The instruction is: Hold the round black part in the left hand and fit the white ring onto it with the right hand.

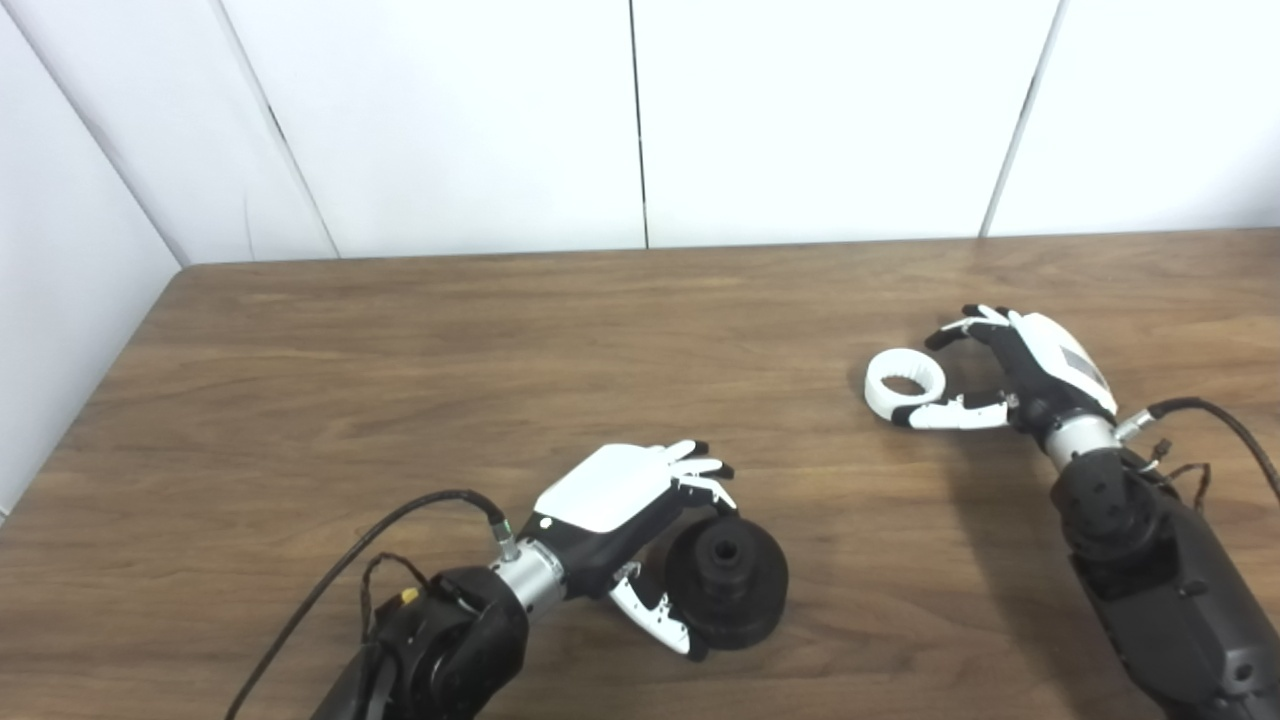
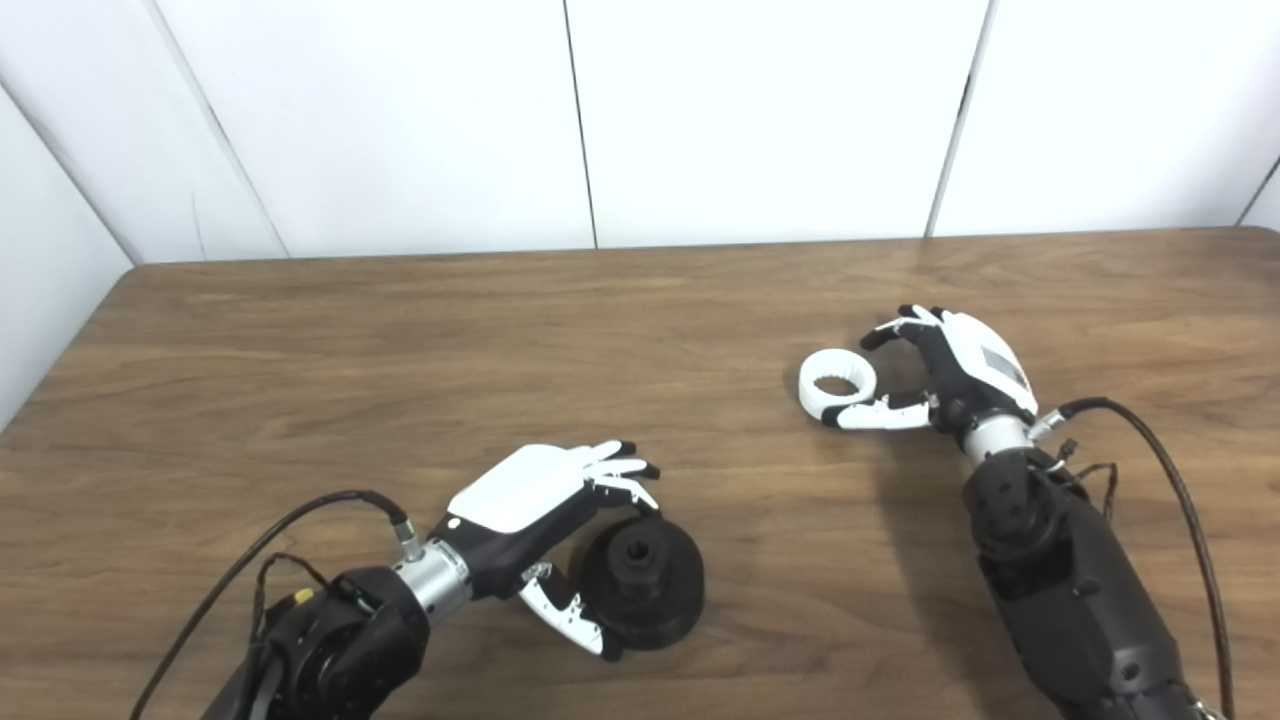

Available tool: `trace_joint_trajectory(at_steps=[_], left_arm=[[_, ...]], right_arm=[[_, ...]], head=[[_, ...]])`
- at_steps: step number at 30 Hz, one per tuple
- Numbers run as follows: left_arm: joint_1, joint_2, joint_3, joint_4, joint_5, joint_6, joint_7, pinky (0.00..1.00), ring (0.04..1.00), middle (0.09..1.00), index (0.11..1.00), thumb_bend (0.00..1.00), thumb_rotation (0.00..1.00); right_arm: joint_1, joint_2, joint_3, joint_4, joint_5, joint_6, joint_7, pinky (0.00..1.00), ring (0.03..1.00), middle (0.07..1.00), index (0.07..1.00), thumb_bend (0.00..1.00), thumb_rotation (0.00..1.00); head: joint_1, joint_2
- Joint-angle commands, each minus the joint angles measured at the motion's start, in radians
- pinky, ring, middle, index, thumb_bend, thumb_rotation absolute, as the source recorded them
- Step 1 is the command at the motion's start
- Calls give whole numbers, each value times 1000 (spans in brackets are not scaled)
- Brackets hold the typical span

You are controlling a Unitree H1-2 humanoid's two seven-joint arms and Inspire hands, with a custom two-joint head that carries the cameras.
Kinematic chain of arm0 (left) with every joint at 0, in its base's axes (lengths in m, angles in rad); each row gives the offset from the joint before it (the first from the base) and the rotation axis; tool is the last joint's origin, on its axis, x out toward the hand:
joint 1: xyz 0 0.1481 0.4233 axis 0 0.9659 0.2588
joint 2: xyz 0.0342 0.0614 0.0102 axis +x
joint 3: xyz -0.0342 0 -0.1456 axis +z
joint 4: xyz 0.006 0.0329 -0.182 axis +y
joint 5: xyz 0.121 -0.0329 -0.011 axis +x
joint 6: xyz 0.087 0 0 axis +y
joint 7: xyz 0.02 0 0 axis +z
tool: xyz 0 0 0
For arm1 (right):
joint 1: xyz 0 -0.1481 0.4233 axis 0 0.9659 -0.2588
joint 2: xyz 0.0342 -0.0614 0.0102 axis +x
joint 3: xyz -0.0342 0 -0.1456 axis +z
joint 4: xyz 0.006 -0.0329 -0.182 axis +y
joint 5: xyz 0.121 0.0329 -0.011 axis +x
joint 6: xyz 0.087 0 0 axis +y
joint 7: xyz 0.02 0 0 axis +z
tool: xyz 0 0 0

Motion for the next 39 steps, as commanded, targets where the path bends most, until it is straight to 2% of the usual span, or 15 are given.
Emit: trace_joint_trajectory(at_steps=[1,20,39], left_arm=[[-12,5,13,-9,6,-8,16,949,982,916,613,831,245],[-15,3,15,-24,13,-1,4,956,985,917,615,828,245],[-18,0,21,-31,8,2,-3,960,988,919,613,831,246]], right_arm=[[-59,-3,1,-9,-7,-46,-16,1000,1000,934,709,911,374],[-75,29,11,20,-3,-44,-16,1000,1000,934,707,877,347],[-64,20,0,22,-2,-60,-22,1000,998,919,667,828,321]], head=[[0,0],[8,3],[8,5]])
